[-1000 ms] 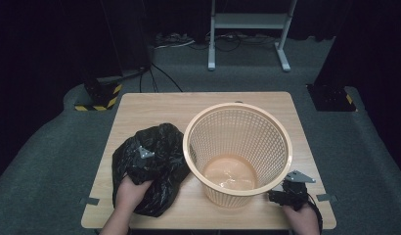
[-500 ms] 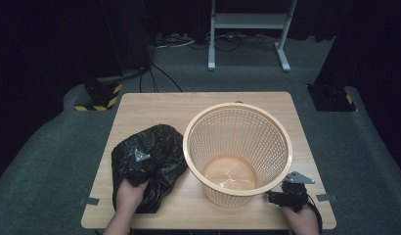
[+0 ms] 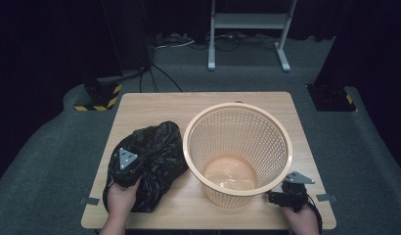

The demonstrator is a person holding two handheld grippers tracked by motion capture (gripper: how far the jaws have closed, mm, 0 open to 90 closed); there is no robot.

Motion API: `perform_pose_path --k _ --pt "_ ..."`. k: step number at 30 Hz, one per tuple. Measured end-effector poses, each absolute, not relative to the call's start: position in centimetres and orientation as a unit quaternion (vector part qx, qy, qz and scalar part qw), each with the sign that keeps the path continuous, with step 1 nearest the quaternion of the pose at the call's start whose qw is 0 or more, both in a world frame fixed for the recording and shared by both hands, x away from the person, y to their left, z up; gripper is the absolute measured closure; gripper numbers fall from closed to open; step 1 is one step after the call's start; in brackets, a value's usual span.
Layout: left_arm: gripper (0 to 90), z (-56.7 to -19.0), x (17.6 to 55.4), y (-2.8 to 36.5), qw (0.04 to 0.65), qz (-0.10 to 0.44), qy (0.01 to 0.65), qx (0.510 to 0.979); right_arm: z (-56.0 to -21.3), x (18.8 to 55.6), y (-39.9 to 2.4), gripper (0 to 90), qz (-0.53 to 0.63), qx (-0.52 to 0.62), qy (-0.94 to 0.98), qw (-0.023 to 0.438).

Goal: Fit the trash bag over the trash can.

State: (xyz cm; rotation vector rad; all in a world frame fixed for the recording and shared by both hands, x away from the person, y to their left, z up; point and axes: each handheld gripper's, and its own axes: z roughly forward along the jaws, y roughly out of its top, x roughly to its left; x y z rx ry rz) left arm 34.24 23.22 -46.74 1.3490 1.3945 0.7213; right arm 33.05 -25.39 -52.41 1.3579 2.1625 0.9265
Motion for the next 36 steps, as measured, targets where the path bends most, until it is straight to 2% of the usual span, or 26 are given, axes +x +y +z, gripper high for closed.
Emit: perform_pose_path --k 15,36 --pt "88.3 -40.3 30.7 24.1 0.593 0.353 0.528 0.494 -52.4 33.0 -25.4 14.4 0.333 0.486 0.779 0.214" --pt "88.3 -32.8 26.0 23.6 0.681 0.392 0.447 0.428 -52.4 33.0 -25.4 14.3 0.333 0.486 0.78 0.213"
